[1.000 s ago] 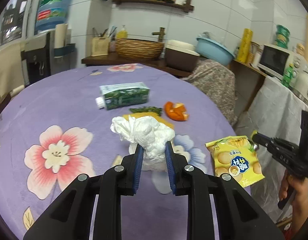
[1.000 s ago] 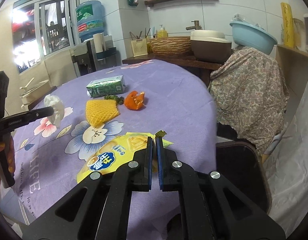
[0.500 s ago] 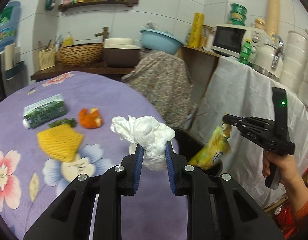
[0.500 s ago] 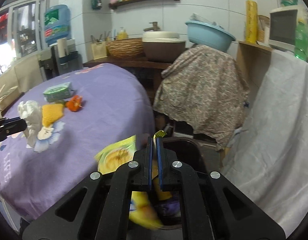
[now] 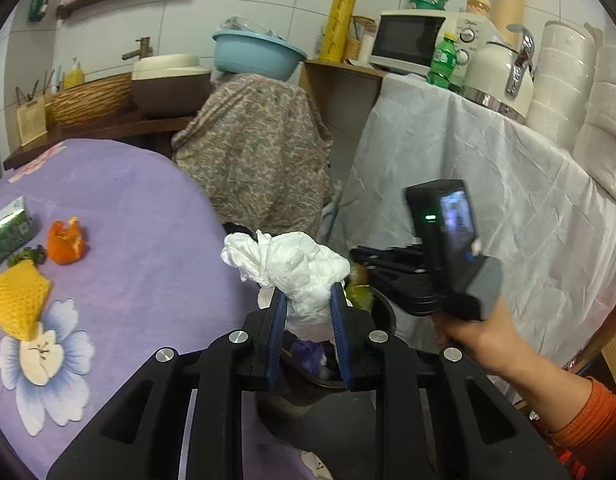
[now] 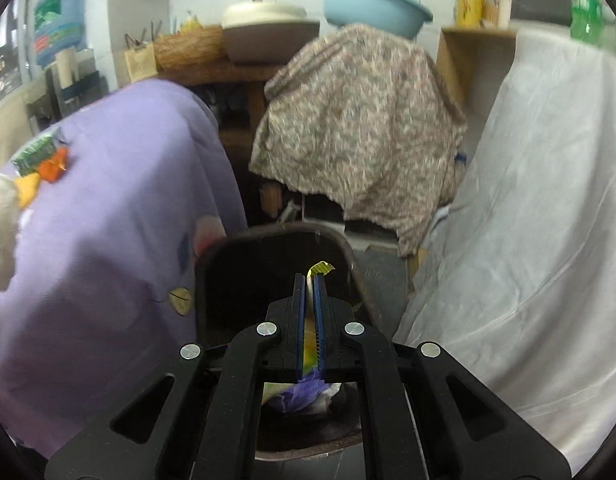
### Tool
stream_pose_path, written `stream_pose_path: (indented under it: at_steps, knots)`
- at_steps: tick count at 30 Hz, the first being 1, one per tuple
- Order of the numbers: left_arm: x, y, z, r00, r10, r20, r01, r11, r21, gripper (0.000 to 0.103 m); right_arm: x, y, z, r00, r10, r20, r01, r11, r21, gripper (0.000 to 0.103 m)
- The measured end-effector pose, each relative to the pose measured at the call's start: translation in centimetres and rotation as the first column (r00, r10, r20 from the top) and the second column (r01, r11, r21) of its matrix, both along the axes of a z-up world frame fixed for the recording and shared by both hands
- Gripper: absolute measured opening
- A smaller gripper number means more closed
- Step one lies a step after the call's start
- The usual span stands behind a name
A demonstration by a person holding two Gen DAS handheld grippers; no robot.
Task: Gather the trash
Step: 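Carry the yellow chip bag over the bin and open the right tool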
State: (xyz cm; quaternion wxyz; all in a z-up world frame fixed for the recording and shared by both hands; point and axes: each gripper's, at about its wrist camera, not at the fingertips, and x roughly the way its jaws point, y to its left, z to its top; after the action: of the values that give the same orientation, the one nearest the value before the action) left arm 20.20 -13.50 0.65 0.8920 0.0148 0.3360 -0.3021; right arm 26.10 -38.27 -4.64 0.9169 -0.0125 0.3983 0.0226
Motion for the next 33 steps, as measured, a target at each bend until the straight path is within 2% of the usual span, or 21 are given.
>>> stream_pose_path:
  at_steps: [6, 12, 20, 21, 23, 24, 25, 33]
  knots:
    - [-0.5, -1.9, -1.2, 0.999, -0.043, -0.028, 0.043, 0.999, 0.009, 0.023, 2.4, 0.7, -4.9, 0.994, -0.018, -0.107, 0.022, 0.999, 0.033, 0.005]
    - [-0.4, -2.9, -2.5, 0.997, -0.059, -0.058, 0.061, 0.998, 0.021, 0.023, 4.8, 1.7, -8.9, 0.977, -0.026, -0.212, 0.032, 0.999, 0.024, 0.005]
    - [-0.2, -3.6, -3.4, 0.993, -0.078, -0.084, 0.081, 0.996, 0.037, 0.023, 6.4, 1.4, -11.9, 0.950, -0.070, -0.304, 0.076, 0.997, 0.008, 0.007]
    - [-0.1, -3.7, -3.5, 0.993, -0.079, -0.086, 0.083, 0.996, 0.038, 0.023, 6.5, 1.4, -12.1, 0.948, -0.074, -0.309, 0.078, 0.997, 0.001, 0.009]
    - [-0.1, -4.0, -3.8, 0.993, -0.080, -0.090, 0.083, 0.996, 0.040, 0.023, 6.5, 1.5, -12.4, 0.946, -0.080, -0.314, 0.079, 0.997, -0.014, 0.024]
    - [0.0, -4.1, -3.9, 0.993, -0.079, -0.092, 0.083, 0.996, 0.043, 0.023, 6.5, 1.3, -12.5, 0.946, -0.085, -0.312, 0.083, 0.996, -0.019, 0.041]
    - [0.1, -4.2, -4.1, 0.992, -0.078, -0.094, 0.083, 0.995, 0.047, 0.023, 6.3, 1.3, -12.3, 0.950, -0.095, -0.296, 0.091, 0.996, -0.026, 0.051]
    - [0.7, -5.5, -5.2, 0.989, -0.086, -0.120, 0.093, 0.994, 0.053, 0.023, 4.8, 1.1, -11.0, 0.964, -0.088, -0.251, 0.081, 0.996, -0.036, 0.051]
